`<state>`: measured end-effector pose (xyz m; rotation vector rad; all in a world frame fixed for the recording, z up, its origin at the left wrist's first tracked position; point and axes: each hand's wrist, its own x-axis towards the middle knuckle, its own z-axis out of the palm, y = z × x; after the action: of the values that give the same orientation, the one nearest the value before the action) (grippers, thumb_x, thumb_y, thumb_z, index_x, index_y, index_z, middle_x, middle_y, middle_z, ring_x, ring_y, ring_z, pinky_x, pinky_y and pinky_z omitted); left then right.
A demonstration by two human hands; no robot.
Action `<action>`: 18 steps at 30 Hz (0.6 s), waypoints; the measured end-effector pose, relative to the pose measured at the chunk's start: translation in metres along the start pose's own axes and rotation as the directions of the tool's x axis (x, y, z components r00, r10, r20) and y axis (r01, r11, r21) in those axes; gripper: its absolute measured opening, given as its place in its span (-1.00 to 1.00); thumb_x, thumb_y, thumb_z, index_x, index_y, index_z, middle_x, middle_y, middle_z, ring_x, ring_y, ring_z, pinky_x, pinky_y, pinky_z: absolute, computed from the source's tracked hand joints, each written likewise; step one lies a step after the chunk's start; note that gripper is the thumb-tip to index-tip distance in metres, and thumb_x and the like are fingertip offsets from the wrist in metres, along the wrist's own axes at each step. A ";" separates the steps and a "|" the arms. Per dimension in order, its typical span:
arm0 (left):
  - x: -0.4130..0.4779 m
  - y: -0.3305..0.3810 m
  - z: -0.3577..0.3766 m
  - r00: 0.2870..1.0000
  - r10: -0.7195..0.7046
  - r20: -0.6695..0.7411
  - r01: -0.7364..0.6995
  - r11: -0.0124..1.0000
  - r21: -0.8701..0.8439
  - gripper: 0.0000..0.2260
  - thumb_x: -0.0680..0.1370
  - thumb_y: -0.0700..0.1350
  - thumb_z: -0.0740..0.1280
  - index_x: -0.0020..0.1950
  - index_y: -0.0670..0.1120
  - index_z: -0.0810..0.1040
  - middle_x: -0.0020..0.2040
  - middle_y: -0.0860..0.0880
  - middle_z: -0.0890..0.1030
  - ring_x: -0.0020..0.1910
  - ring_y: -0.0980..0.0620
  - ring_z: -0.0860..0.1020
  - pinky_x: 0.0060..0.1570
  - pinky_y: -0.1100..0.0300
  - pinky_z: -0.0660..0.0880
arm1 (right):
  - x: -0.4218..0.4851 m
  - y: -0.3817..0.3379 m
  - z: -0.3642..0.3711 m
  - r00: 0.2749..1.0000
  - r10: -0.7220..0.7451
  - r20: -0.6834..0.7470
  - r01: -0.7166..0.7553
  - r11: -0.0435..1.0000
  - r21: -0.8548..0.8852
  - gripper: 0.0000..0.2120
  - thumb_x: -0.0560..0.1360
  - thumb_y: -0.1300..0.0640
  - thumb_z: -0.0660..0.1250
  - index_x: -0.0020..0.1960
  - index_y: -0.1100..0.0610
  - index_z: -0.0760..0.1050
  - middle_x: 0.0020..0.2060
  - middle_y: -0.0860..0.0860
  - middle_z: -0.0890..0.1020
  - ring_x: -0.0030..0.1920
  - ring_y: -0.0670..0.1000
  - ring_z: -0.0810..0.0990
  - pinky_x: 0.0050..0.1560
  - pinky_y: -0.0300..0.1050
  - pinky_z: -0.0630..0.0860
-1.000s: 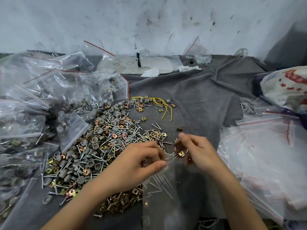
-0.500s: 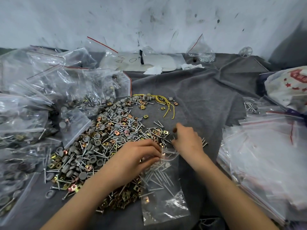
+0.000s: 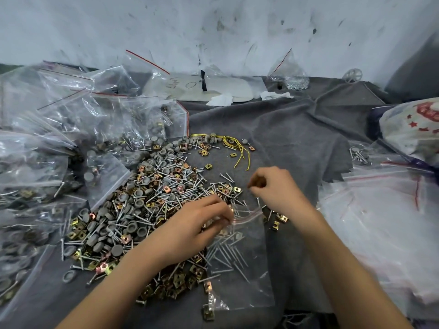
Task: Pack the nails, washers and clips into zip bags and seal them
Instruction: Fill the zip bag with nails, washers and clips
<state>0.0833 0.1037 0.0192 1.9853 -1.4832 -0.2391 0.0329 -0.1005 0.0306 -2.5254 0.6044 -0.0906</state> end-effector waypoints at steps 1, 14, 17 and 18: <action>-0.001 0.000 0.002 1.000 -0.008 0.004 0.008 1.000 -0.002 -0.91 0.57 -0.20 0.31 0.01 -0.04 0.57 -0.01 0.15 0.50 0.00 0.25 0.47 0.03 0.43 0.37 | 0.001 0.004 0.006 0.995 0.076 0.070 -0.070 0.994 -0.078 -0.93 0.45 0.18 0.41 -0.08 0.06 0.62 -0.10 0.04 0.65 -0.04 0.06 0.61 0.01 -0.18 0.53; -0.003 -0.006 0.005 0.995 -0.094 -0.014 0.094 0.995 -0.024 -0.92 0.62 -0.18 0.20 0.01 0.00 0.43 0.02 0.10 0.47 0.02 0.21 0.43 0.05 0.32 0.35 | 0.003 0.008 0.034 0.994 -0.043 -0.098 0.051 0.995 0.081 -0.84 0.42 0.29 0.39 -0.03 0.12 0.61 -0.30 -0.06 0.55 -0.24 -0.03 0.54 -0.21 -0.23 0.45; -0.002 -0.006 0.003 0.996 -0.084 -0.013 0.083 0.996 -0.015 -0.90 0.62 -0.17 0.20 0.00 0.04 0.41 0.04 0.10 0.47 0.03 0.20 0.42 0.06 0.27 0.36 | -0.006 -0.008 0.013 0.973 -0.027 -0.228 0.132 0.879 0.458 -0.84 0.37 0.29 0.39 -0.23 0.03 0.59 -0.43 -0.12 0.57 -0.39 -0.18 0.48 -0.35 -0.39 0.38; -0.001 -0.004 0.002 0.997 -0.071 -0.015 0.071 0.997 -0.013 -0.91 0.61 -0.17 0.20 0.01 0.02 0.42 0.05 0.09 0.47 0.05 0.18 0.43 0.07 0.26 0.36 | -0.012 -0.015 0.004 0.968 -0.064 -0.242 0.192 0.812 0.551 -0.82 0.38 0.30 0.39 -0.26 0.02 0.57 -0.43 -0.13 0.58 -0.39 -0.20 0.49 -0.34 -0.40 0.39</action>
<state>0.0850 0.1045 0.0146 2.0279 -1.3997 -0.2618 0.0290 -0.0818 0.0355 -1.9701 0.4029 -0.5227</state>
